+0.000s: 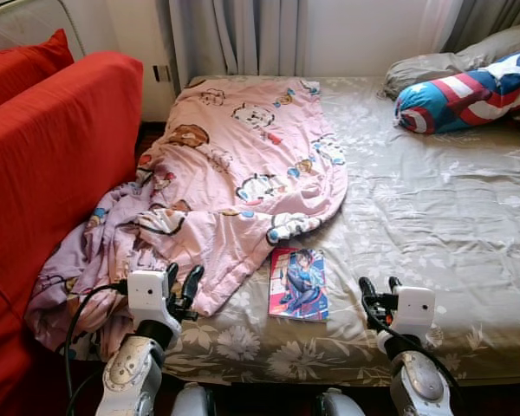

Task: Clean up the room

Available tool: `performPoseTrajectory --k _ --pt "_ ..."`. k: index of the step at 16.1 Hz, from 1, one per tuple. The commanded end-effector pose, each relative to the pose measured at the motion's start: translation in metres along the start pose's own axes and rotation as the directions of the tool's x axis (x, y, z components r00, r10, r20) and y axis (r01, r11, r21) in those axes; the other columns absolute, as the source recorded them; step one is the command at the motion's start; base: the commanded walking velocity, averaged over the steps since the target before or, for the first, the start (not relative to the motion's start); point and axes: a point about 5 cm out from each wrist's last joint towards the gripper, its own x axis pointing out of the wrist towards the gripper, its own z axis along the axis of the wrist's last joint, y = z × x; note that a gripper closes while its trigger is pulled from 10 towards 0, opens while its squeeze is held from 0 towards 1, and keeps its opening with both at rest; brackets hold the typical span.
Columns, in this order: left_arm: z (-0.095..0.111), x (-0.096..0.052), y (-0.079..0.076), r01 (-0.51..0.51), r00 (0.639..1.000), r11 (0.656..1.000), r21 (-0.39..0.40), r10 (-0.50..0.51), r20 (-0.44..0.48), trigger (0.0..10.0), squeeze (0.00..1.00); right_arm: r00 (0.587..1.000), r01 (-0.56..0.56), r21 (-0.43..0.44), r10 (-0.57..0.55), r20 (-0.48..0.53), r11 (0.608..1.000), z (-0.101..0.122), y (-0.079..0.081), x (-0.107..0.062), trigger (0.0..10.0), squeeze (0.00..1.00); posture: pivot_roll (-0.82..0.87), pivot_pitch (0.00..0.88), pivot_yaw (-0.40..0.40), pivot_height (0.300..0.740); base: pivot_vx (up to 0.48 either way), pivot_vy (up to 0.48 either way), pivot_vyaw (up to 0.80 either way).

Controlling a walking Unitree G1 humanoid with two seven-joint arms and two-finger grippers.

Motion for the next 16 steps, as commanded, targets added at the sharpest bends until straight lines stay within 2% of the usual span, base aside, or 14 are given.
performPoseTrajectory --k 1,4,16 --pt "-0.0022 -0.0012 0.0001 0.002 1.0 1.0 0.009 -0.002 -0.02 10.0 0.0 1.0 0.003 -0.013 -0.003 0.006 1.0 0.0023 -0.0015 0.0009 10.0 0.0 -0.02 0.081 -0.012 0.647 0.0 0.0 0.0" --pt "-0.0023 -0.0009 0.0 0.003 1.0 1.0 0.009 -0.003 -0.021 10.0 0.0 1.0 -0.007 -0.012 0.007 0.007 1.0 0.0027 0.0004 0.0025 10.0 0.0 -0.02 0.08 -0.012 0.627 0.0 0.0 0.0" --pt "-0.0039 -0.0004 -0.0012 0.009 0.999 1.0 0.012 -0.009 -0.032 10.0 0.0 1.0 -0.014 -0.005 0.014 0.016 1.0 0.0031 0.001 0.002 10.0 0.0 -0.02 0.077 -0.013 0.627 0.0 0.0 0.0"
